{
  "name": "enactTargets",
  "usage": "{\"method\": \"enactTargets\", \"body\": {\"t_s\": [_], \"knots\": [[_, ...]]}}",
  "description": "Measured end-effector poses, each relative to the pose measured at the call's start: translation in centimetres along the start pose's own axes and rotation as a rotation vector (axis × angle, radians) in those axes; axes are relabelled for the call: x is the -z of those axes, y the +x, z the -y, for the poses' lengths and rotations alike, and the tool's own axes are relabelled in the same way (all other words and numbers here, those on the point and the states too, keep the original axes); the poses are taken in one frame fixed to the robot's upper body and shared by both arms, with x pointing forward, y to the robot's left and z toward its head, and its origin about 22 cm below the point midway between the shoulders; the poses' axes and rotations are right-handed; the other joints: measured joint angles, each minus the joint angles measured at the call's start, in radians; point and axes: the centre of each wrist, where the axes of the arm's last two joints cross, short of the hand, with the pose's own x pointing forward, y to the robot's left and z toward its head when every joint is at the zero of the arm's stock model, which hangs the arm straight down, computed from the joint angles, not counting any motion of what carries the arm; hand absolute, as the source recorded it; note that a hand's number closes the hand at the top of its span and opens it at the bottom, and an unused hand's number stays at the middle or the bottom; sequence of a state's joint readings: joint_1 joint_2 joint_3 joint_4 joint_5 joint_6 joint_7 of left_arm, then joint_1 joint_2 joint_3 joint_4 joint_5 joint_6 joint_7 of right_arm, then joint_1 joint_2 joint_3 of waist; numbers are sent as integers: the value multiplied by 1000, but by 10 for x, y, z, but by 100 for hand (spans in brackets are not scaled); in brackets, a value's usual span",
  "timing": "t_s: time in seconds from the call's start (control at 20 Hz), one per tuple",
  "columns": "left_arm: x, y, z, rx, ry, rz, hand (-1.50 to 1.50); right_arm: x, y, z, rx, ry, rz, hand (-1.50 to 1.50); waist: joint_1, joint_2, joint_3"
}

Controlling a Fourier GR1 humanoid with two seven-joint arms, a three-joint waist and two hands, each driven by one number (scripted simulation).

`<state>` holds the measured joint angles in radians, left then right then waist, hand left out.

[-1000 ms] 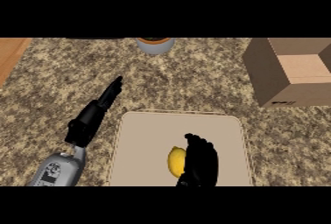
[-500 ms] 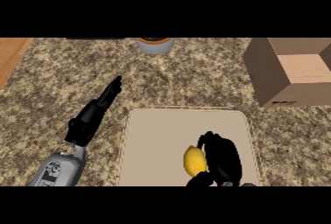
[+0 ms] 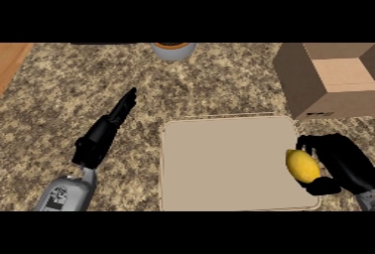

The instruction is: Pick the lemon from the tray and place it in the cardboard box

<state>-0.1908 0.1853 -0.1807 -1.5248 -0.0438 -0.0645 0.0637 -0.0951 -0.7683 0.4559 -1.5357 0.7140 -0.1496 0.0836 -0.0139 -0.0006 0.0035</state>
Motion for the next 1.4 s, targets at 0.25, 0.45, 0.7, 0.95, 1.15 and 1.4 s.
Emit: {"method": "enactTargets", "body": {"t_s": [0.25,0.45,0.7,0.95,1.15,1.4], "knots": [[-1,-2,-1,-4,2,-1,0,-18,-57,37,1,-142,53,150,-3,-1,-2],[-6,-4,-6,1,9,-7,0,-39,-75,75,42,-212,109,150,-10,-4,-3],[-2,-2,-3,-1,14,-11,0,-60,-81,125,130,-286,174,150,-19,-7,-4],[-3,-1,-4,2,14,-11,0,-82,-84,159,223,-382,146,150,-19,-7,-4],[-4,0,-5,3,2,-7,0,-91,-89,182,273,-430,83,150,-5,-4,-4],[-1,1,3,-7,-11,2,0,-88,-100,211,282,-471,11,150,9,0,-4]]}}
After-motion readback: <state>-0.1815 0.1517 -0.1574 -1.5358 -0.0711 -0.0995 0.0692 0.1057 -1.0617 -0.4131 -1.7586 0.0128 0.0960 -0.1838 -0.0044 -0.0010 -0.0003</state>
